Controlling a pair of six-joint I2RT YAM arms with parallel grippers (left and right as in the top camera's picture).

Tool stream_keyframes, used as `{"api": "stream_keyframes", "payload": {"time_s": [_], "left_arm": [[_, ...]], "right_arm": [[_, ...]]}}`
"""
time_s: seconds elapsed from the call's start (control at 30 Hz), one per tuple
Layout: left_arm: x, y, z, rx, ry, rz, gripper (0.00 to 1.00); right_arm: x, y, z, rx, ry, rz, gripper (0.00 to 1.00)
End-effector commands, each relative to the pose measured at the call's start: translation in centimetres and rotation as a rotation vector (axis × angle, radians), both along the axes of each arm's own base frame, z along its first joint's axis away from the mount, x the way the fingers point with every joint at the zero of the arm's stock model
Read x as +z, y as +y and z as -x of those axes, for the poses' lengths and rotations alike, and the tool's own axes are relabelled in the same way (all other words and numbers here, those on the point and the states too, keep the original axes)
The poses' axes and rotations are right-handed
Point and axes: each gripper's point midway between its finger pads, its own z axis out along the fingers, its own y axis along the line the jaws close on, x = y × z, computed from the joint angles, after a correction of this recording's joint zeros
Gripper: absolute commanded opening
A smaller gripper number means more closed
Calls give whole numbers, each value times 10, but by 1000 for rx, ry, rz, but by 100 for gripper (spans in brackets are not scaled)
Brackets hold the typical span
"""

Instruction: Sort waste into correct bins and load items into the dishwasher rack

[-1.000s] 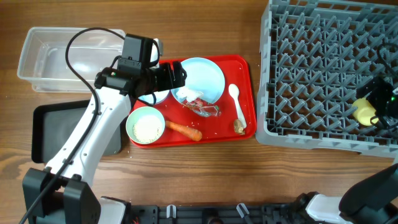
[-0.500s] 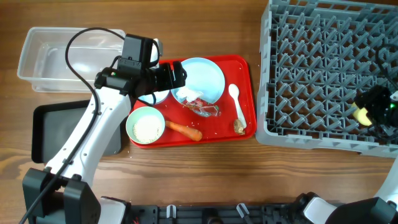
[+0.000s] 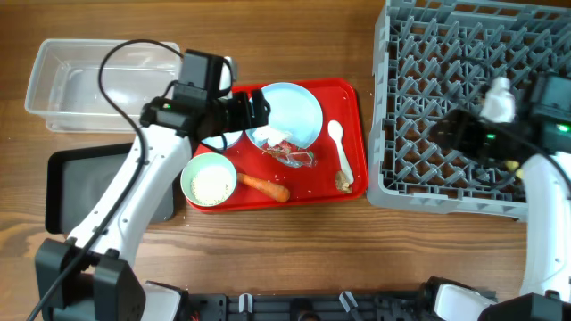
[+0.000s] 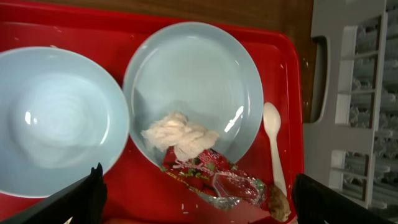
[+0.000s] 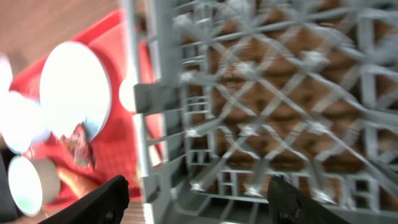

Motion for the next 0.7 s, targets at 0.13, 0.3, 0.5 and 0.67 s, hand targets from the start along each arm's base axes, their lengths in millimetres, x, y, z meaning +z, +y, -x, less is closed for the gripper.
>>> {"api": "stream_keyframes", "payload": {"time_s": [0.13,0.3,0.5,0.67], "left_arm": [[-45,-37,3,-94,49,-96,95],[-76,-50,-2,-113,59,-150,93],[-112,-52,-2,-121,116,-191,93],[-125,-49,-4,-112,126,-218,77]], "right_arm": [[-7,29,-4,135,-1,137,77],[-6,30,-6,139,-12,139,78],[-6,30,-6,139,-12,139,78],[-6,30,-6,138,-12,142,79]]}}
